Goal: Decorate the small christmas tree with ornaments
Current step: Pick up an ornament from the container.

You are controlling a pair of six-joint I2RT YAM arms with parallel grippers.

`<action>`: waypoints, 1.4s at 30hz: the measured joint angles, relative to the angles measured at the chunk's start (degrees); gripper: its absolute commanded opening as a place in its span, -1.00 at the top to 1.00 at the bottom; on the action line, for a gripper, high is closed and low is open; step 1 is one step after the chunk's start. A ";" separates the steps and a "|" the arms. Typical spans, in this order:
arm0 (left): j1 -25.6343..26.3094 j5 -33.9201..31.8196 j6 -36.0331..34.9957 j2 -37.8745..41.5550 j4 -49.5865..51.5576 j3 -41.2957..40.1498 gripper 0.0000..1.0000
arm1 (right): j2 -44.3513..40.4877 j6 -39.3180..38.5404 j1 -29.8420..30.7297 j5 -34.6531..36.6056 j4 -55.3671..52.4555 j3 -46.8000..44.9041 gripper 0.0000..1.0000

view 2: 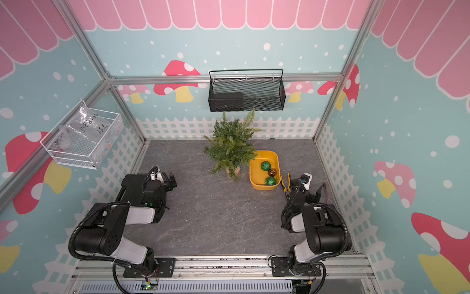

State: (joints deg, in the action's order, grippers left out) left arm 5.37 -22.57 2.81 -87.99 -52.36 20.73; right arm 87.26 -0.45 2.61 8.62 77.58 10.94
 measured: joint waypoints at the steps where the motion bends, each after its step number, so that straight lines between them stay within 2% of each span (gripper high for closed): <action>1: 0.00 0.00 0.00 0.00 0.00 0.00 -0.99 | 0.00 0.02 0.00 -0.02 0.00 0.00 -0.99; 29: -0.33 0.46 -0.02 0.04 0.50 0.20 -0.99 | -0.48 0.02 0.00 0.26 -0.26 -0.09 -0.99; 32: 0.28 0.00 -0.07 0.81 2.32 0.74 -0.99 | -6.91 0.07 0.00 0.85 -5.42 -0.09 -0.99; 35: 1.62 -1.09 -0.68 2.47 10.32 5.16 -0.99 | -14.67 1.53 0.00 1.42 -12.81 2.75 -0.99; 37: 2.78 -1.95 -1.18 3.85 14.91 9.51 -0.99 | -18.08 3.43 -0.02 0.44 -17.81 6.21 -0.99; 42: 4.09 -3.02 0.44 9.01 22.75 14.51 -0.99 | -22.69 11.65 -0.09 -4.26 -32.65 15.39 -0.99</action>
State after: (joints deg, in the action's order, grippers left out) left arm 9.45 -25.58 3.25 -78.98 -29.61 35.24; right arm 64.58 11.20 2.52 4.36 44.93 26.33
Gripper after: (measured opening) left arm 0.994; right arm 0.995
